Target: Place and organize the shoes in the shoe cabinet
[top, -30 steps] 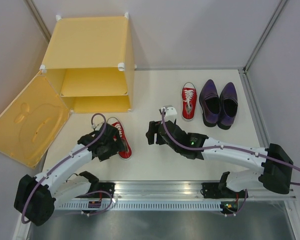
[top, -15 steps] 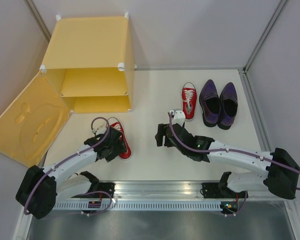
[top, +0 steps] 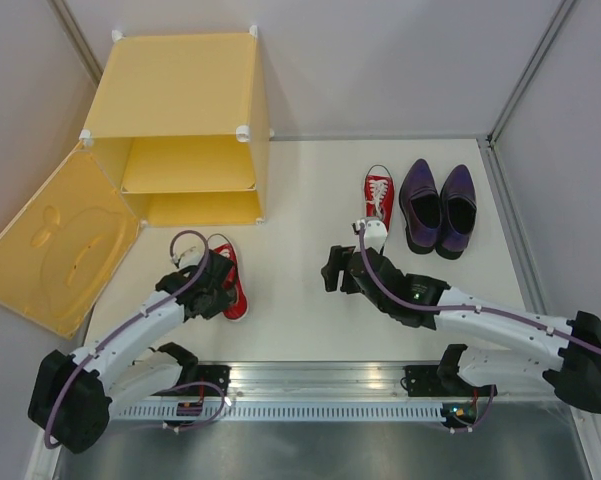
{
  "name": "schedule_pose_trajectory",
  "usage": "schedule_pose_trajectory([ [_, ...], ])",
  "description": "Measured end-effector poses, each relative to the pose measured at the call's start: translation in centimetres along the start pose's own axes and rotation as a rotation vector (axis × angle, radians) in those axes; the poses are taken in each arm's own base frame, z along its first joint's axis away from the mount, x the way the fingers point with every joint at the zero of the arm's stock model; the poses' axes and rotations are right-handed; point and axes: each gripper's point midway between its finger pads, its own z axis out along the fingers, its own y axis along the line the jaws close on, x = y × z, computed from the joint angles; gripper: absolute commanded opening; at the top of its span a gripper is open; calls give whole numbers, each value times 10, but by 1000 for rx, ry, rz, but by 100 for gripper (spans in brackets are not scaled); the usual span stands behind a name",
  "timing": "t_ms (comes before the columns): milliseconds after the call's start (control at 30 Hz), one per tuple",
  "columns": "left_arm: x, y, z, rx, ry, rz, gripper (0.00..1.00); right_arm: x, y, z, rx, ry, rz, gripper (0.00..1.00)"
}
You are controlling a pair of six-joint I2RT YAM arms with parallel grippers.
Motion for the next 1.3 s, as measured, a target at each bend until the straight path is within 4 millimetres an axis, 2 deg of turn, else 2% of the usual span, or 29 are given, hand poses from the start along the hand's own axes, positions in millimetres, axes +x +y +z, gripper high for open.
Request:
schedule_pose_trajectory([
  [133,-30,1,-17,-6,-56,9,2,-11,-2,-14,-17,-29,16,78],
  [300,-81,-3,-54,30,-163,38,2,-25,-5,-31,-34,-69,30,78],
  [433,-119,-4,-85,42,-249,88,2,-29,-9,-40,-36,-78,29,78],
  [567,-155,6,-111,14,-318,129,2,-31,-14,-48,-31,-86,22,78],
  [667,-185,11,-122,-35,-341,160,2,-32,-18,-51,-23,-88,10,78],
  [800,-222,4,-124,-78,-338,223,2,-35,-20,-54,-13,-89,-11,78],
  [1000,-271,-14,-112,-84,-338,283,2,-43,-18,-57,-15,-101,-30,78],
  [1133,-298,-19,-96,-93,-342,296,2,-45,-18,-56,-6,-101,-48,78],
  [1300,-320,-14,-72,-117,-332,287,2,-41,-19,-48,20,-82,-73,78],
])
